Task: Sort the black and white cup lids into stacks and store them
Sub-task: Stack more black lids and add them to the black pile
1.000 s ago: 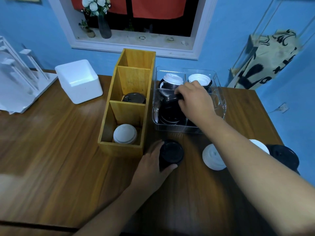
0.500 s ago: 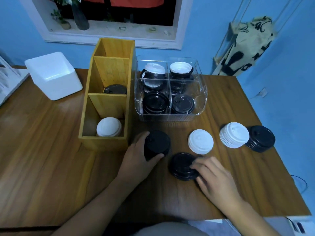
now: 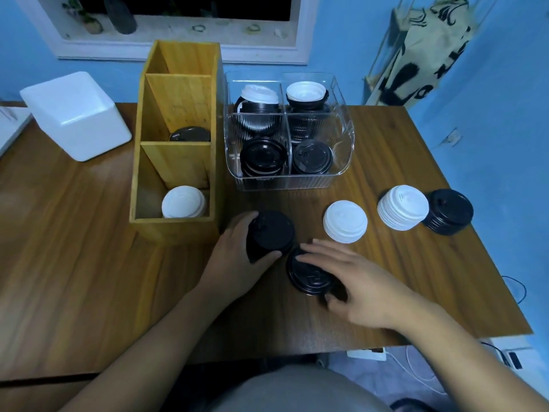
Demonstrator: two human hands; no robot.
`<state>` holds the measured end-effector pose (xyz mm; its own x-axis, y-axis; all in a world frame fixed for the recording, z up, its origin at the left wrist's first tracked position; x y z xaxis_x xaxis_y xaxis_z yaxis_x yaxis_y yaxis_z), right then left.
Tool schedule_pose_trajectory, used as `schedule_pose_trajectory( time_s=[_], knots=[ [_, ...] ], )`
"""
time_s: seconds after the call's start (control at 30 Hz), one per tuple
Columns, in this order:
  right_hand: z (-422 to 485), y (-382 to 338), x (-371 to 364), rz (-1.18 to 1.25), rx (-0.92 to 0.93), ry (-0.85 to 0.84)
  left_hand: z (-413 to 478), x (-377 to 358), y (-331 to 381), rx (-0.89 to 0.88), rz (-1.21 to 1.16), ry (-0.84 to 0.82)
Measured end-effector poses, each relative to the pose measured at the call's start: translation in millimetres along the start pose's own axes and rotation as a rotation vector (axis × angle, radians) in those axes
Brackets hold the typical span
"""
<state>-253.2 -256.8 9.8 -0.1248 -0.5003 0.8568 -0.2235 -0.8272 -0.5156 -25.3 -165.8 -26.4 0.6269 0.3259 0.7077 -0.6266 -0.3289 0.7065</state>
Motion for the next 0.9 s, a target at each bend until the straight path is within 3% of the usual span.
schedule_pose_trajectory(
  time_s=[0.1, 0.23, 0.5, 0.67, 0.77, 0.9],
  knots=[
    [6.9, 1.2, 2.2, -0.198, 0.037, -0.038, -2.7, 3.7, -2.6, -0.06, -0.001, -0.062],
    [12.0, -8.3, 2.3, -0.493, -0.092, 0.066, -4.1, 6.6, -6.0, -0.11, 0.007, -0.115],
    [6.5, -2.5, -6.9, -0.132, -0.018, 0.039, -3.1, 0.4, -6.3, -0.08, 0.03, -0.081],
    [13.9, -13.0, 12.8, 0.006, -0.124, 0.285, -0.4, 0.1, -5.2, -0.066, 0.008, -0.072],
    [45.9, -22.0, 21.9, -0.055, -0.183, 0.373, 0.7, 0.0, -3.2, -0.064, -0.002, -0.086],
    [88.2, -21.4, 18.4, -0.121, -0.278, 0.28, 0.4, -1.9, -5.4, -0.025, -0.002, -0.09]
  ],
)
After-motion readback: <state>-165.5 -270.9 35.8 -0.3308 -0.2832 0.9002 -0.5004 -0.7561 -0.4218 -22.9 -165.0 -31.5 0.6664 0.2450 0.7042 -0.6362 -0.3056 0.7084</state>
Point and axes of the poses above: each hand's wrist, its own z-axis towards the middle knuckle, its own x-axis out of the back of the hand, y = z × x, the point moved 3 cm from there along z, towards the middle knuckle, and after that the axes turned 7 degrees about x, right-handed, at the moved point
